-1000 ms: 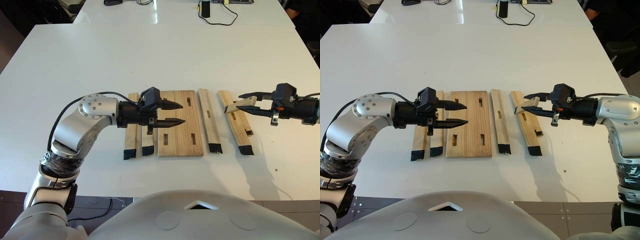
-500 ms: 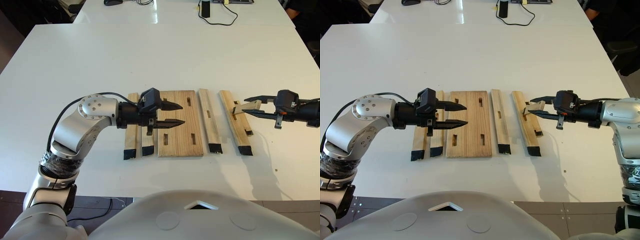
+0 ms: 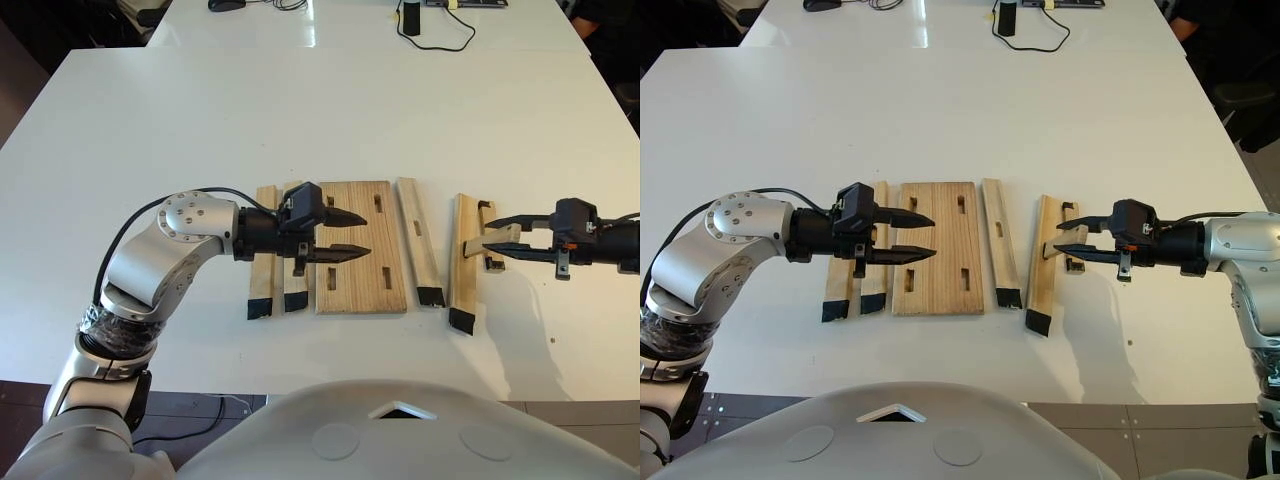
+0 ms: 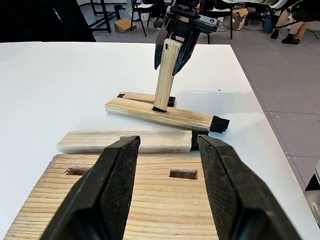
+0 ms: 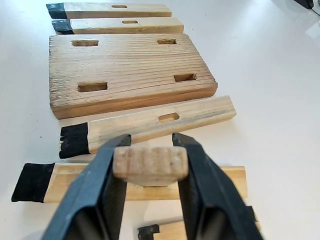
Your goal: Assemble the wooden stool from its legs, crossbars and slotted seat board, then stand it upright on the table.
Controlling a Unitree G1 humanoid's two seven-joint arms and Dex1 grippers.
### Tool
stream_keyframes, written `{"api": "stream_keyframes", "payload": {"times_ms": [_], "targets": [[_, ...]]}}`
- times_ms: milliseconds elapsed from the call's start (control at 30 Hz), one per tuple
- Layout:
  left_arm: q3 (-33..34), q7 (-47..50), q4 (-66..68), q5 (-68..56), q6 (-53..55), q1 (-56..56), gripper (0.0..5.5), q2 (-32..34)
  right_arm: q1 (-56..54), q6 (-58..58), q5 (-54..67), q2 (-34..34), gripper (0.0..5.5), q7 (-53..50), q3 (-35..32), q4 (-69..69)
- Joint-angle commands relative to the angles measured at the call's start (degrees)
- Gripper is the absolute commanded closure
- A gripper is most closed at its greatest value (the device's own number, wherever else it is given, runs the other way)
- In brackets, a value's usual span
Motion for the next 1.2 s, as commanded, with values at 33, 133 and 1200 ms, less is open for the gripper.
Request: {"api": "stream_keyframes", "payload": {"times_ms": [33,133,1200], "targets": [[-0.92,-0.26,-0.3,0.58,-0.03,-0.12,3.35,0.39,-3.1,3.51,-2.7,0.72,4.2,2.96,5.89,6.65],[-1.53,-0.74,-0.21,0.52,0.0,-0.56,3.35,0.37,-4.86,2.43,-4.96,1.9,4.2,3.66,9.16,10.68],[-2.17,-1.46,1.24,1.78,-1.48,-1.46,3.35,0.51,-1.29,0.15,-1.71,8.45,2.84,-7.85,3.23,5.69]]}}
